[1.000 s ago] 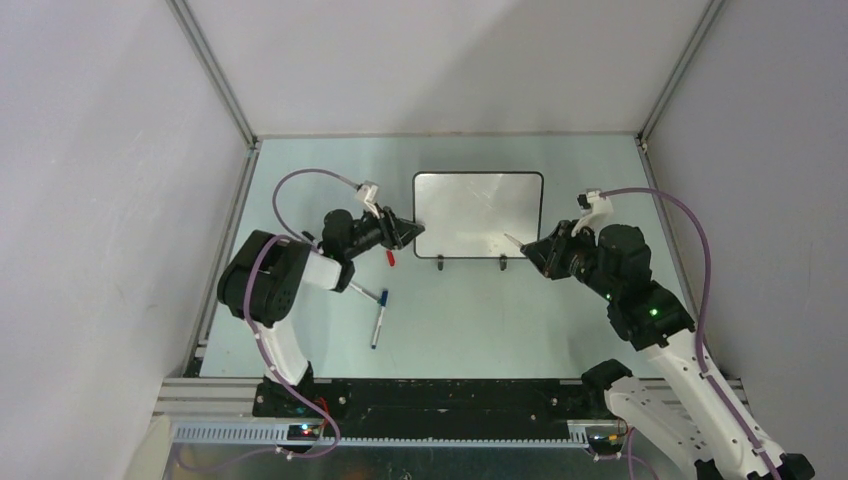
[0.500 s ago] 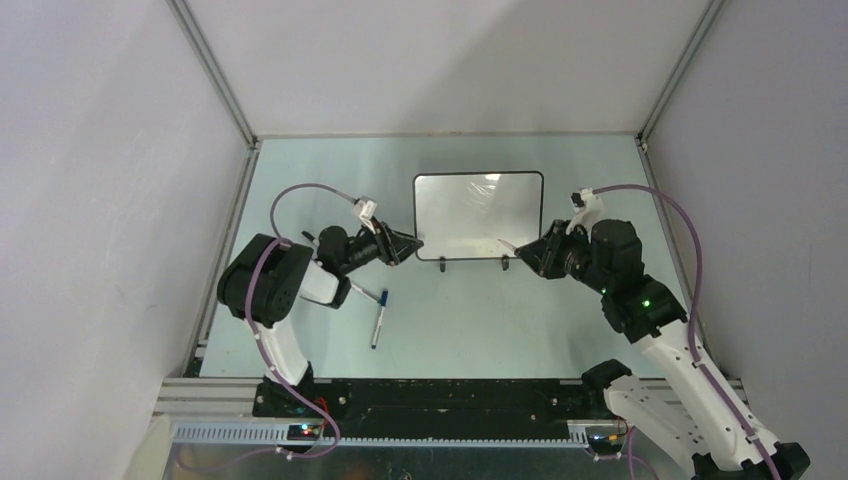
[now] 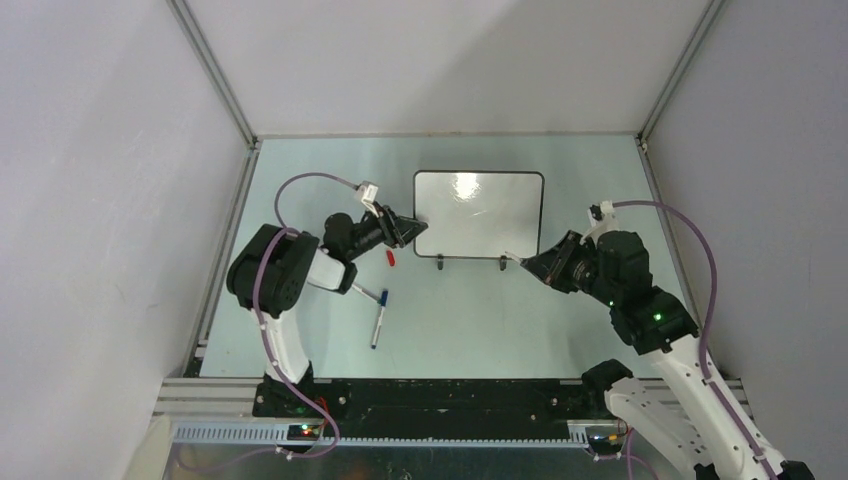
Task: Write a sentence on the whiteboard
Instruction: Adjust the whiteboard on the whiteboard stand.
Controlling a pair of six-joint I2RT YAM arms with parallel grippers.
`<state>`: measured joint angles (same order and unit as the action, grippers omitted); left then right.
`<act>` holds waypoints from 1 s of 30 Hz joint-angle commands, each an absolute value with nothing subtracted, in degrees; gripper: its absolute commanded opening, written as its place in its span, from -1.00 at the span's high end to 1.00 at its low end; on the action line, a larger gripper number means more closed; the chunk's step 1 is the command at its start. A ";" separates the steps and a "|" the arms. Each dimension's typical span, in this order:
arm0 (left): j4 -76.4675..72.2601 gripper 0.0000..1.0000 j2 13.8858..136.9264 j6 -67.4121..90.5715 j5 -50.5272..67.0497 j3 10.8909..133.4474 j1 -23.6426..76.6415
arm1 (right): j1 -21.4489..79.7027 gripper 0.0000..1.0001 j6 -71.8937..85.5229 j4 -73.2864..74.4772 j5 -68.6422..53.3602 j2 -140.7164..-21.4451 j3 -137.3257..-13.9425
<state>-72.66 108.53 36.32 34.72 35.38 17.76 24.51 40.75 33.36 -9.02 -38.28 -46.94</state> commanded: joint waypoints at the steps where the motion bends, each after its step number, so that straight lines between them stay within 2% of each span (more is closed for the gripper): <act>1: -71.54 -0.07 109.67 38.18 32.90 37.11 17.77 | 24.75 1.00 46.09 37.67 -6.51 -39.15 -47.28; 9: -78.29 -0.10 107.50 38.58 32.32 32.96 17.77 | 24.87 1.00 44.64 37.07 -3.79 -33.74 -47.29; 16: -83.45 -0.11 104.07 36.46 27.60 26.60 17.73 | 24.87 1.00 46.76 37.61 -2.78 -35.19 -47.16; 20: -79.80 -0.12 103.49 35.01 25.00 27.36 17.50 | 24.86 1.00 45.74 35.31 -5.27 -36.75 -46.68; 24: -82.14 -0.12 103.78 36.76 22.73 26.15 16.09 | 24.76 1.00 44.15 33.91 -4.54 -35.88 -46.63; 30: -80.90 -0.14 108.66 39.05 25.67 31.70 14.54 | 24.34 1.00 37.89 28.80 -9.18 -35.18 -45.73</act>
